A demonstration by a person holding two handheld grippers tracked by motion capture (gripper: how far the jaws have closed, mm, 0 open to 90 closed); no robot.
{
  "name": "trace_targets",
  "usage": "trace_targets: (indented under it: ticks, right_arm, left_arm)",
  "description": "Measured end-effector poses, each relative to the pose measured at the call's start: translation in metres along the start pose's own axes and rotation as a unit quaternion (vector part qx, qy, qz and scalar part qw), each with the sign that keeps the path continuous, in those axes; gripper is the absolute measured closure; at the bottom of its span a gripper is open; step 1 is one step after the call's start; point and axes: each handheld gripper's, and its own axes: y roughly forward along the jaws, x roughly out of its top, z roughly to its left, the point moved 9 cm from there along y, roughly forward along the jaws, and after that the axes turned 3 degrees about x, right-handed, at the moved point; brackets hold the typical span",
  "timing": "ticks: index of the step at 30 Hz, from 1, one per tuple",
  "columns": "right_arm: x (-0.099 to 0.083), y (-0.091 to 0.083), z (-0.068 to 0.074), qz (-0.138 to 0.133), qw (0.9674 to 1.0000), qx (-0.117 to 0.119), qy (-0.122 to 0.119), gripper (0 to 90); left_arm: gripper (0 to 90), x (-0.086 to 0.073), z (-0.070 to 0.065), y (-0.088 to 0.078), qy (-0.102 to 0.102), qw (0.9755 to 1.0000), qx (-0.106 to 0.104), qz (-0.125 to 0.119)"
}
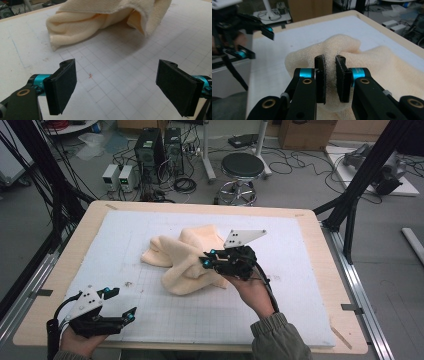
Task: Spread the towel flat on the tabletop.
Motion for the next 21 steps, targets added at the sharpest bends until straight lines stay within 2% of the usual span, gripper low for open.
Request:
trace_targets:
  ticks: [4,10,11,13,14,17,21]
  right_arm:
    - [-0.001,0.007,0.006,0.008,0.9999,0.01,-0.002,80.4]
    - [-0.04,0.035,-0.009,0.042,0.9986,0.009,0.03,76.5]
    - [-0.046,0.039,-0.011,0.049,0.9979,0.013,0.04,74.3]
    - [-0.053,0.043,-0.013,0.07,0.9965,0.019,0.043,67.1]
    - [-0.054,0.043,-0.012,0.072,0.9963,0.019,0.043,64.9]
    - [-0.049,0.035,-0.011,0.058,0.9977,0.014,0.034,53.9]
    - [-0.049,0.013,-0.012,0.047,0.9984,0.001,0.033,46.6]
  left_arm:
    - [17.9,0.002,-0.002,0.001,0.001,1.0,-0.005,-0.001]
    - [19.3,0.005,-0.004,0.005,-0.002,0.9999,-0.015,-0.003]
    - [20.1,0.007,-0.005,0.006,-0.002,0.9998,-0.018,-0.003]
    - [22.0,0.01,-0.007,0.009,0.003,0.9997,-0.024,-0.004]
    - [23.1,0.011,-0.008,0.011,0.006,0.9996,-0.026,-0.004]
    - [25.4,0.017,-0.014,0.016,0.012,0.9992,-0.038,-0.003]
    - [28.2,0.025,-0.021,0.023,0.02,0.9985,-0.051,-0.003]
